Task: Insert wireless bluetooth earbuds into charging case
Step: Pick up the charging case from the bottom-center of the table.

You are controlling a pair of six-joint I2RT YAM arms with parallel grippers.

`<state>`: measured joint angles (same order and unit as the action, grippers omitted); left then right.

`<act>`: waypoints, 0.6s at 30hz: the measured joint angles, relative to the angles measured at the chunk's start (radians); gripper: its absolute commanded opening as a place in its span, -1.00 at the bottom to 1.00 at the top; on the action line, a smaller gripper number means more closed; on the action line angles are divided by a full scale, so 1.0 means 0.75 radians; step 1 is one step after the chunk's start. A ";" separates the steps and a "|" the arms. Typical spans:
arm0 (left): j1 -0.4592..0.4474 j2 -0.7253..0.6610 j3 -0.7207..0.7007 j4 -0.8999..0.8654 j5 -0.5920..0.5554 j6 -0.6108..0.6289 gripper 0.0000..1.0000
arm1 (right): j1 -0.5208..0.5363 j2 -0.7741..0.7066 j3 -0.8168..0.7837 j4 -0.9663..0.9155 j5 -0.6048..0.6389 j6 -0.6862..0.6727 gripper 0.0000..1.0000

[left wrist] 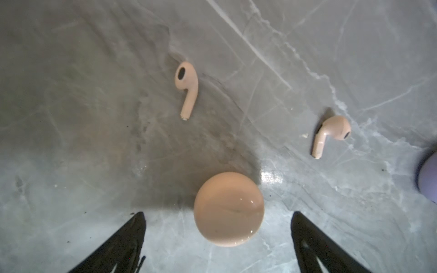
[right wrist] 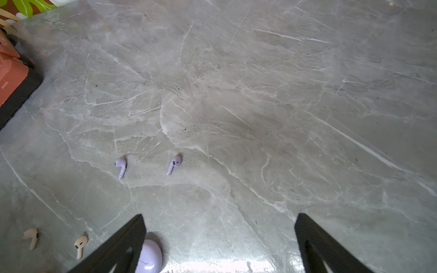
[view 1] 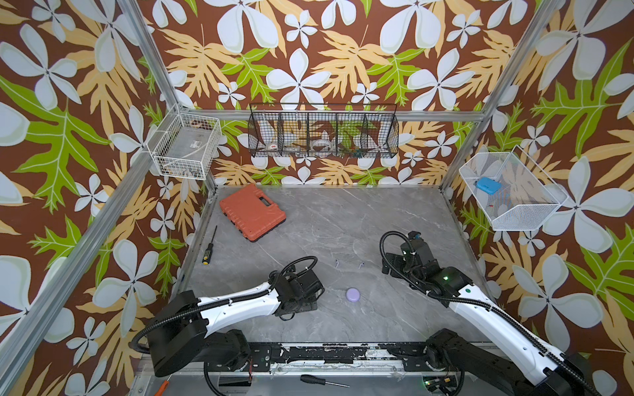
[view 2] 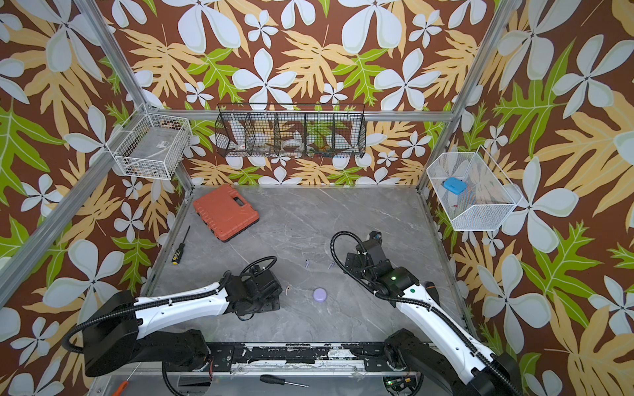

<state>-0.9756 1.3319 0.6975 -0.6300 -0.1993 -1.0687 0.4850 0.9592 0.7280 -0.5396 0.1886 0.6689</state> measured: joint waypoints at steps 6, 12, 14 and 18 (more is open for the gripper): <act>-0.013 0.089 0.043 -0.001 -0.008 0.009 0.73 | 0.008 -0.038 0.010 -0.020 -0.012 0.005 0.93; -0.018 0.145 0.065 0.000 -0.015 0.037 0.58 | 0.009 -0.072 0.015 -0.043 -0.030 0.006 0.93; -0.018 0.161 0.065 0.000 -0.017 0.038 0.55 | 0.009 -0.080 0.016 -0.049 -0.033 0.006 0.93; -0.018 0.176 0.065 0.002 -0.018 0.043 0.47 | 0.009 -0.093 0.020 -0.055 -0.037 0.007 0.92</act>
<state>-0.9894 1.4639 0.7460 -0.6289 -0.2127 -1.0363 0.4919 0.8898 0.7429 -0.5808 0.1612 0.6743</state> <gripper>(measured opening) 0.760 0.962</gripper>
